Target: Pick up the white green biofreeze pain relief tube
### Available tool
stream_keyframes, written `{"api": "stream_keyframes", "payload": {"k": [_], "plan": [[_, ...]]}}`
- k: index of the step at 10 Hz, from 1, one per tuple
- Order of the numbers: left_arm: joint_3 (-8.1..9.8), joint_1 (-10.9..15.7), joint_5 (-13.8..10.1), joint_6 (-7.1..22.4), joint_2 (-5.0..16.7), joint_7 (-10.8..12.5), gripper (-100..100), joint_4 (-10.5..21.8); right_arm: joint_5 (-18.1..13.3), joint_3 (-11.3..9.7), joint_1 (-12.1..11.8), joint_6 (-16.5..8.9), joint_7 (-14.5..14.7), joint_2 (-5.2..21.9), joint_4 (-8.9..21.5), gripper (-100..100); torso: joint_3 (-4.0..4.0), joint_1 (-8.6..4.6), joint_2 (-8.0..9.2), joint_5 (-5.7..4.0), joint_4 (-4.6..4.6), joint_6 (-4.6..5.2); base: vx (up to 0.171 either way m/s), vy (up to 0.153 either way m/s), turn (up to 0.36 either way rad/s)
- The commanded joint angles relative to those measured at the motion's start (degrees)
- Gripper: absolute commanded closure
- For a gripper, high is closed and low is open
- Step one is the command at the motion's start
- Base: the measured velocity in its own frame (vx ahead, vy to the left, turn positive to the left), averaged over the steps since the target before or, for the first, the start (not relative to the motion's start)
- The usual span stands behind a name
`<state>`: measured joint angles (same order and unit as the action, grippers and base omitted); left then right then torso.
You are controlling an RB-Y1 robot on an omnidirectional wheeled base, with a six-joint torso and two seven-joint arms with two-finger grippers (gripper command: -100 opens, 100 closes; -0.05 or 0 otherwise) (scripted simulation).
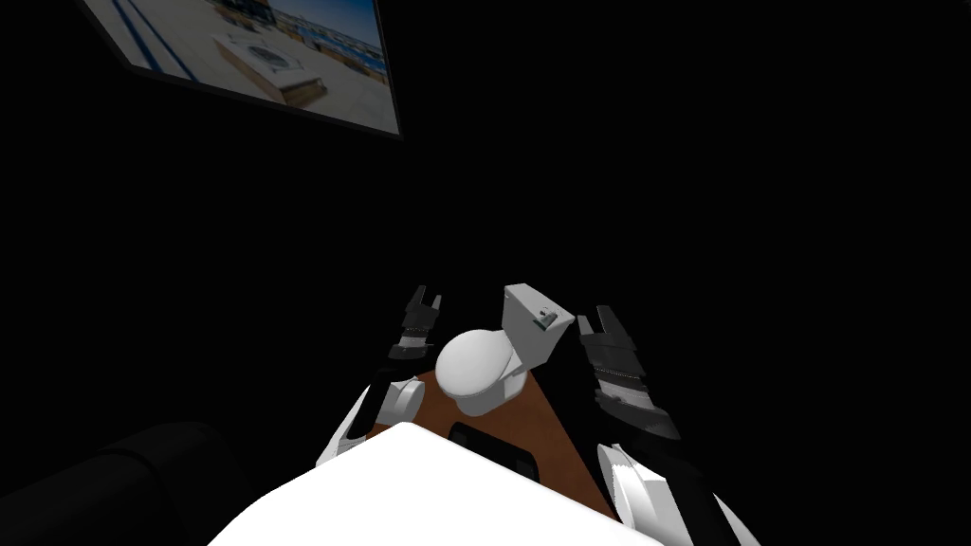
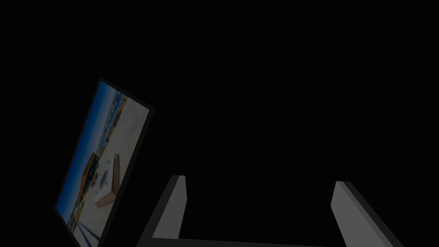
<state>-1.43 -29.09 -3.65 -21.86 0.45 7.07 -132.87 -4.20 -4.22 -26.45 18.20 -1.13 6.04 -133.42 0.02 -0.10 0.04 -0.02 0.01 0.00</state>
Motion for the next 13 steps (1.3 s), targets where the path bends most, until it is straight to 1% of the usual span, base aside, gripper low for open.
{"api": "stream_keyframes", "payload": {"k": [1,2,3,4,5,6,7,8,9,10,11,12,13], "plan": [[0.00,0.00,0.00,0.00,0.00,0.00,0,0.00,0.93,-0.37,0.47,-1.14,-2.86,0.48,0.54,-100,0.00,0.00,0.00,0.00,0.00,0.00,-0.008,-0.026,-0.001],[0.00,0.00,0.00,0.00,0.00,0.00,0,0.00,0.93,-0.37,0.47,-1.14,-3.31,0.48,0.54,-100,-0.01,-0.01,-0.01,0.00,0.00,0.00,-0.005,-0.023,0.002],[0.00,0.00,0.00,0.00,0.00,0.00,0,0.00,1.83,-0.70,1.04,-2.34,-5.57,0.81,1.09,-100,-0.01,0.00,-0.02,0.00,0.00,0.00,-0.012,-0.033,-0.001],[0.00,0.00,0.00,0.00,0.00,0.00,0,0.00,1.83,-0.70,1.04,-2.34,-6.36,0.81,1.09,-100,0.00,-0.03,0.00,0.00,0.00,0.00,-0.011,-0.031,0.003],[0.00,0.00,0.00,0.00,0.00,0.00,0,0.00,2.80,-1.07,1.66,-3.65,-8.44,1.07,1.69,-100,0.00,-0.02,0.00,0.00,0.00,0.00,-0.007,-0.036,-0.001],[0.00,0.00,0.00,0.00,0.00,0.00,0,0.00,2.80,-1.07,1.66,-3.65,-9.65,1.07,1.69,-100,-0.01,-0.04,-0.01,-0.01,0.00,0.00,-0.007,-0.030,0.003],[0.00,0.00,0.00,0.00,0.00,0.00,0,0.00,3.84,-1.45,2.32,-5.05,-11.47,1.28,2.33,-100,-0.01,-0.02,-0.02,-0.01,0.00,0.00,-0.008,-0.035,0.000],[0.00,0.00,0.00,0.00,0.00,0.00,0,0.00,3.84,-1.45,2.32,-5.05,-13.09,1.28,2.33,-100,-0.01,-0.04,-0.02,-0.01,0.00,0.00,-0.008,-0.034,0.002],[0.00,0.00,0.00,0.00,0.00,0.00,0,0.00,4.95,-1.86,3.02,-6.55,-14.73,1.44,3.01,-100,-0.01,-0.03,-0.02,-0.01,0.00,0.00,-0.010,-0.046,0.000],[0.00,0.00,0.00,0.00,0.00,0.00,0,0.00,4.95,-1.86,3.02,-6.55,-16.32,1.44,3.01,-100,-0.01,-0.07,-0.01,-0.01,0.00,0.00,-0.010,-0.040,0.003],[0.00,0.00,0.00,0.00,0.00,0.00,0,0.00,4.95,-1.86,3.02,-6.55,-16.93,1.44,3.01,-100,0.00,-0.06,-0.01,-0.02,0.00,0.00,-0.007,-0.017,0.001],[0.00,0.00,0.00,0.00,0.00,0.00,0,0.00,6.12,-2.27,3.78,-8.13,-19.18,1.59,3.73,-100,-0.01,0.02,-0.01,0.00,0.00,0.00,-0.010,-0.029,-0.003],[0.00,0.00,0.00,0.00,0.00,0.00,0,0.00,6.12,-2.27,3.78,-8.13,-20.69,1.59,3.73,-100,-0.01,-0.01,-0.01,0.00,0.00,0.00,-0.009,-0.033,0.003]]}}
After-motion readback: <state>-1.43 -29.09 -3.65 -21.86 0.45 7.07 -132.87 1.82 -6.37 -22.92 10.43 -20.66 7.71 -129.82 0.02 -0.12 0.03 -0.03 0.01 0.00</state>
